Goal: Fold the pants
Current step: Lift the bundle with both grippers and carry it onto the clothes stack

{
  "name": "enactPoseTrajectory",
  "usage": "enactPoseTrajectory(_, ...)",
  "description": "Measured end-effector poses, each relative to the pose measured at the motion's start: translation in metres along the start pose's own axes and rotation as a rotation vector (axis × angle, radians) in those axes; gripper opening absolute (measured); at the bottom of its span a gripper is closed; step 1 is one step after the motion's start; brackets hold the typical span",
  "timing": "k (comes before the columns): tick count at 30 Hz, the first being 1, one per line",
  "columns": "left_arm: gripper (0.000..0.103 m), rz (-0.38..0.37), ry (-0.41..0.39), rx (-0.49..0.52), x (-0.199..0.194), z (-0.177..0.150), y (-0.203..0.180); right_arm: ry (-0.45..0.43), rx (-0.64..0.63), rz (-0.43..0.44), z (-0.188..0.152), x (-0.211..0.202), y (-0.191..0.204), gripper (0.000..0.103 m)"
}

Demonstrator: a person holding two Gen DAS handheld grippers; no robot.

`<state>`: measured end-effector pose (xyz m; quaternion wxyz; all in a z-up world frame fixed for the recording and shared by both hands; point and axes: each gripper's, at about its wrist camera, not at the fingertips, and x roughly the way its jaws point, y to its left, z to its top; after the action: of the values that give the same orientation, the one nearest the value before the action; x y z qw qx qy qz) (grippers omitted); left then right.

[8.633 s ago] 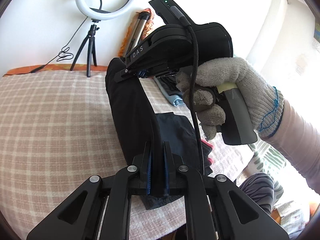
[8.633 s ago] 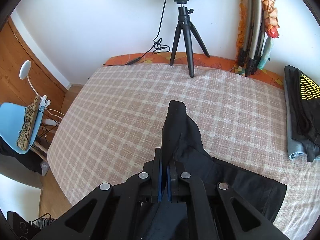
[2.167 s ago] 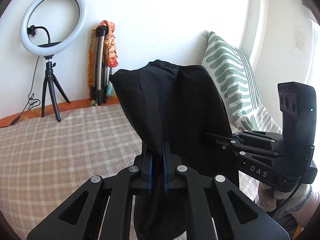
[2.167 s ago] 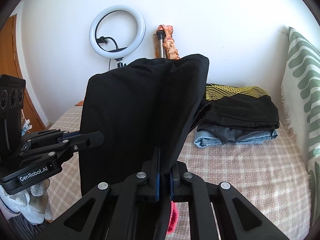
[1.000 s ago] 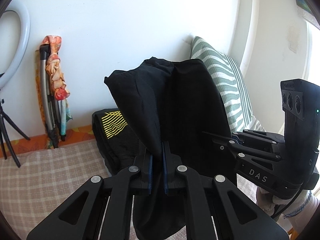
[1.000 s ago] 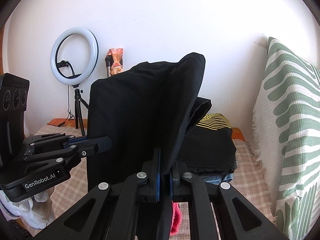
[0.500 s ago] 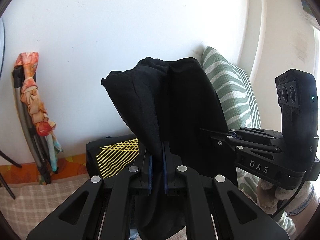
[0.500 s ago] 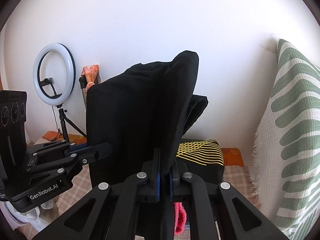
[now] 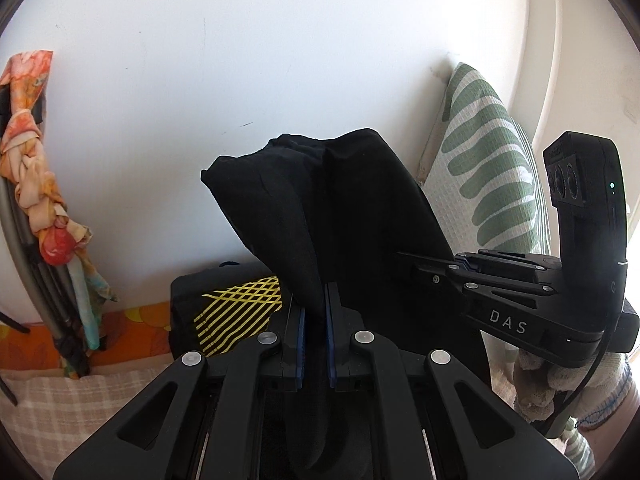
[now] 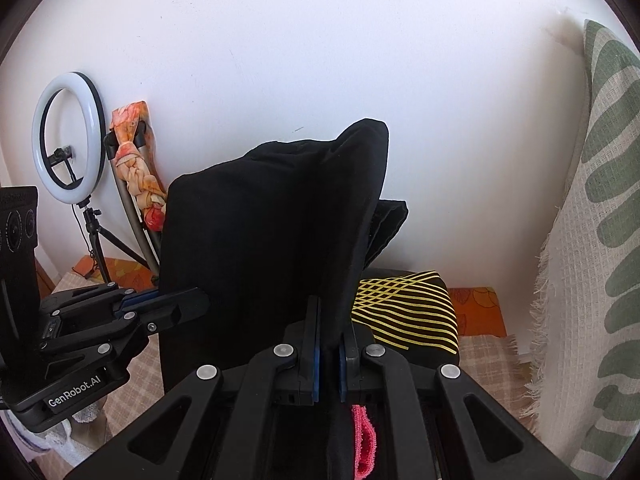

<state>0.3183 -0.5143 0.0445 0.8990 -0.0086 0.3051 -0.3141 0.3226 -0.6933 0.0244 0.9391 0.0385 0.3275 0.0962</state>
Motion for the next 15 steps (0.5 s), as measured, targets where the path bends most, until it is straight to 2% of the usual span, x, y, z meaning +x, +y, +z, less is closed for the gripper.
enactPoseTrajectory(6,0.007,0.047,0.020,-0.027,0.016,0.001,0.012,0.038,-0.004,-0.031,-0.004,0.022,-0.017,0.006)
enactPoseTrajectory(11,0.007,0.095,0.076,-0.033,0.037,-0.002,0.020,0.064,-0.019,-0.092,-0.008,0.036,-0.019,0.009)
enactPoseTrajectory(15,0.009,0.126,0.091,-0.019,0.046,-0.006,0.020,0.070,-0.036,-0.141,-0.012,0.041,-0.017,0.011)
